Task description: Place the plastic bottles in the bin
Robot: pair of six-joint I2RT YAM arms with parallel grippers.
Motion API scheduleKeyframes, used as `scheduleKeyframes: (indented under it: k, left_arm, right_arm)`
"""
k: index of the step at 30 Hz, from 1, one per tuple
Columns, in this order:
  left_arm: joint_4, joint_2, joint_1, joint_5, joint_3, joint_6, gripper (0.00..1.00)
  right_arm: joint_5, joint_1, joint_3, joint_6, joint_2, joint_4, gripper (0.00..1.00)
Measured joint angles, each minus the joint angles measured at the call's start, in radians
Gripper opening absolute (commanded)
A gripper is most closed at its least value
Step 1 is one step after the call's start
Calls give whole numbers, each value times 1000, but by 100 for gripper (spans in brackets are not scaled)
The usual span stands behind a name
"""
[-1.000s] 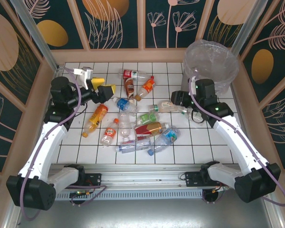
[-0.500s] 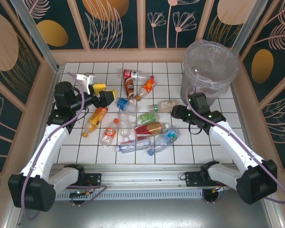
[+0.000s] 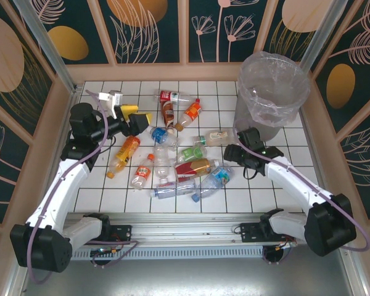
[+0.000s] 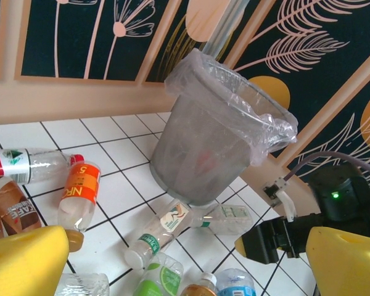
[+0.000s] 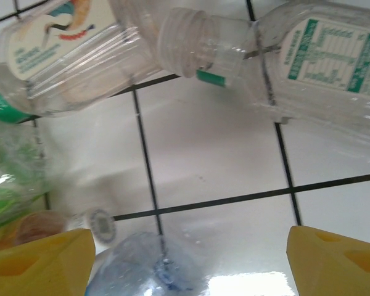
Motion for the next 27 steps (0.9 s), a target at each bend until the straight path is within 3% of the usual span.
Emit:
scheduleKeyframes:
  k: [7,15,27]
  left_arm:
    - [8,61,-5,17,6,0,99]
    - [25,73,-5,20,6,0,99]
    - [26,65,-5,19,5,0,99]
  right_arm:
    - [8,-91,33,-169,13,-4,89]
    - [2,-100,119,-345,137,29,93]
    - [85,-131,123,-454,222,126,98]
